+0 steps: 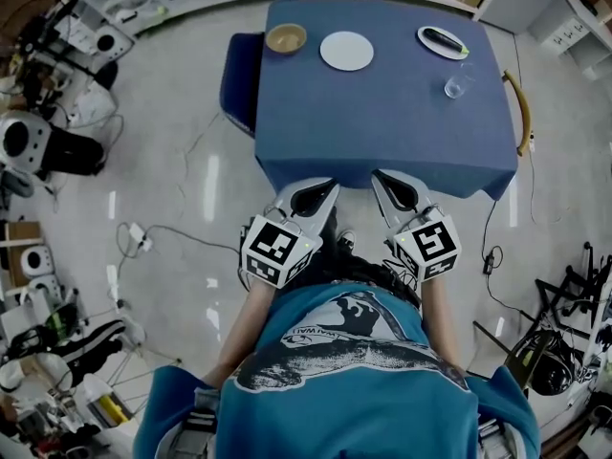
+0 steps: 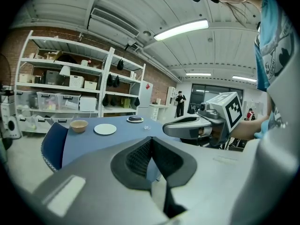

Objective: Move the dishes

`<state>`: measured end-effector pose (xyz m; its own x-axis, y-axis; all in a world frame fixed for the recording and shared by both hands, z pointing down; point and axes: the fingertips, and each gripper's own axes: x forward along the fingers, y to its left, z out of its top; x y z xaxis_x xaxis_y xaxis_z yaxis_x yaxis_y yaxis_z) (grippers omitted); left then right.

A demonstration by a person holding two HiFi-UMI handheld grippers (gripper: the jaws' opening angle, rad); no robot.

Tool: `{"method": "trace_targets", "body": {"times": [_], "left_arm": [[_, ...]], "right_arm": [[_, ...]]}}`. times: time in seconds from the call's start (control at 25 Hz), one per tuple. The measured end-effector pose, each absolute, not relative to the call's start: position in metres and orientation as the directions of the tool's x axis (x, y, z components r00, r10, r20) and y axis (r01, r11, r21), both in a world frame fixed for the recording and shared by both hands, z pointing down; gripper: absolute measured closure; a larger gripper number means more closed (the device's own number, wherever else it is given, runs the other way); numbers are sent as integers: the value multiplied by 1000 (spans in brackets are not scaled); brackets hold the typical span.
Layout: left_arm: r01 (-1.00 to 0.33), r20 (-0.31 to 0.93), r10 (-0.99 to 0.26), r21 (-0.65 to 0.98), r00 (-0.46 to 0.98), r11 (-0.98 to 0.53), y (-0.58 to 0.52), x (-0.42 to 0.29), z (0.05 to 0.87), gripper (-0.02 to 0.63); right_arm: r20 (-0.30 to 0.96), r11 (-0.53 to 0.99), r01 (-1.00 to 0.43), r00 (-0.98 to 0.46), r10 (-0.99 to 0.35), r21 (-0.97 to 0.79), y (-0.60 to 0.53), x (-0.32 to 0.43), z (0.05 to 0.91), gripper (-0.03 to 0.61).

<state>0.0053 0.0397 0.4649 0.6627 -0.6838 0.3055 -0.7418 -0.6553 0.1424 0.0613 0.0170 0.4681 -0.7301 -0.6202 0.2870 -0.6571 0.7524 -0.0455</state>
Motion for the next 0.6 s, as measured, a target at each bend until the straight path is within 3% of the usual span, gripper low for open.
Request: {"method": "trace_targets", "body": {"times": [0.6], "left_arm": [[-713,303,-656,138,691,-687,50,14,466,600]], "right_arm": [[297,750,-662,-720,-627,-22,25,61,467,577]]}}
